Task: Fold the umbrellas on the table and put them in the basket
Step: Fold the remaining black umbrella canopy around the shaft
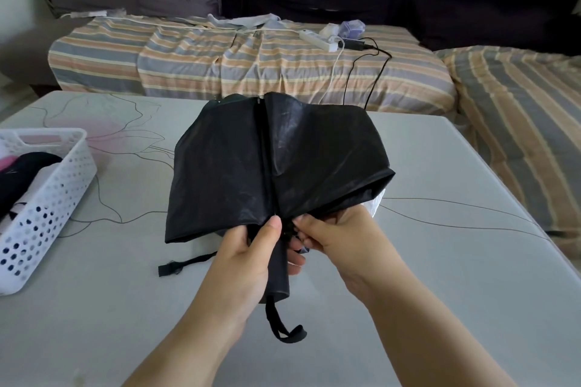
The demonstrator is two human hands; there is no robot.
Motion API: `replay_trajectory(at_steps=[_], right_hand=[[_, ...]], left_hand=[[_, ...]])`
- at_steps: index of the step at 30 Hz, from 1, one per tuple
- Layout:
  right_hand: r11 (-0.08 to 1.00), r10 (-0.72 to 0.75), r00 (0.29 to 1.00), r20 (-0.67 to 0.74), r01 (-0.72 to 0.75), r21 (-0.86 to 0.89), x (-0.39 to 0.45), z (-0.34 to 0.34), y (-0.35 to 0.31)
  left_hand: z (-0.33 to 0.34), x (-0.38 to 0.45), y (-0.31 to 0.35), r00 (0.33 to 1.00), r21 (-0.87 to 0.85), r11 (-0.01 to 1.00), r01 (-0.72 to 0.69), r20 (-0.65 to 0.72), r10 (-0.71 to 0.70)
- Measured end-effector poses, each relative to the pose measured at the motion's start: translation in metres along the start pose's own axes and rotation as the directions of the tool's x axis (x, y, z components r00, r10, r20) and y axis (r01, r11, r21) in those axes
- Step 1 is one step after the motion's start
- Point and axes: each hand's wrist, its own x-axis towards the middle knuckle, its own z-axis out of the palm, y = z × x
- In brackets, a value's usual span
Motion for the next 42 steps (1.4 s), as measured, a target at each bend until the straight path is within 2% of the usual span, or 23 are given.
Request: replay_trajectory(at_steps=[5,10,13,17,20,24,29,31,33,34,35,36,37,38,39,40,41,42], right_hand=[[0.999,-0.033,0.999,0.028,0.032,0.024,0.002,0.002,0.003],[0.990,0.007,1.000,0.028,-0.011,0.141,0.004,0.004,0.004],[0.992,-0.007,1.000,0.026,0.003,0.125,0.003,0.007,0.005],[0.990,0.017,0.995,0.100,-0.031,0.137,0.001,0.006,0.001],[0.999,0.037,0.992,0.122,-0.041,0.030,-0.001,0.005,-0.001],[0.999,0.047,0.992,0.113,-0.048,0.012,0.000,0.006,0.001],[0.997,0.081,0.994,0.071,-0.081,-0.011,-0.005,0.012,-0.003],[0.984,0.141,0.990,0.026,-0.137,-0.118,-0.008,0.012,-0.005],[0.924,0.191,0.981,-0.009,-0.183,-0.337,-0.013,0.008,-0.008],[0.893,0.163,0.986,-0.025,-0.158,-0.421,-0.019,0.006,-0.010],[0.889,0.069,0.997,-0.043,-0.081,-0.452,-0.025,0.005,-0.014],[0.894,-0.099,0.992,-0.076,0.055,-0.445,-0.031,0.004,-0.018],[0.870,-0.307,0.945,-0.110,0.232,-0.435,-0.034,0.004,-0.023],[0.795,-0.501,0.857,-0.120,0.401,-0.455,-0.036,0.004,-0.029],[0.693,-0.628,0.773,-0.091,0.502,-0.517,-0.033,0.005,-0.033],[0.598,-0.683,0.730,-0.032,0.532,-0.600,-0.027,0.006,-0.032],[0.546,-0.663,0.748,0.012,0.495,-0.676,-0.018,0.005,-0.026],[0.561,-0.564,0.826,0.023,0.403,-0.723,-0.010,0.002,-0.021]], left_hand=[[-0.001,-0.006,0.005,1.000,0.113,0.993,0.011,-0.002,-0.011],[-0.001,-0.006,0.004,0.999,0.087,0.995,0.052,0.005,-0.052],[-0.002,-0.007,0.004,0.999,0.140,0.990,0.029,0.040,-0.035],[-0.006,-0.010,0.004,0.998,0.196,0.980,-0.033,0.063,0.021],[-0.004,-0.011,0.004,0.997,0.178,0.982,-0.058,0.053,0.049],[-0.001,-0.007,0.004,0.998,0.050,0.998,-0.037,0.050,0.034],[-0.005,-0.003,0.001,0.996,0.131,0.989,-0.072,0.057,0.065],[-0.003,-0.001,0.001,0.997,0.128,0.989,-0.071,0.029,0.068],[-0.002,0.001,0.003,0.997,0.111,0.991,-0.077,0.001,0.078],[-0.002,0.002,0.004,0.996,0.121,0.989,-0.081,-0.017,0.084],[-0.002,0.003,0.004,0.996,0.144,0.986,-0.081,-0.032,0.087],[-0.002,0.003,0.004,0.996,0.175,0.982,-0.077,-0.033,0.084],[-0.002,0.003,0.003,0.997,0.202,0.977,-0.068,-0.026,0.075],[-0.002,0.002,0.002,0.998,0.221,0.974,-0.055,-0.018,0.060],[-0.001,0.001,0.001,0.999,0.240,0.970,-0.042,-0.009,0.045],[0.000,-0.002,0.001,0.999,0.259,0.965,-0.034,0.007,0.033],[0.002,-0.004,0.000,0.999,0.269,0.963,-0.029,0.028,0.022],[0.003,-0.006,-0.001,0.999,0.269,0.963,-0.024,0.053,0.010]])
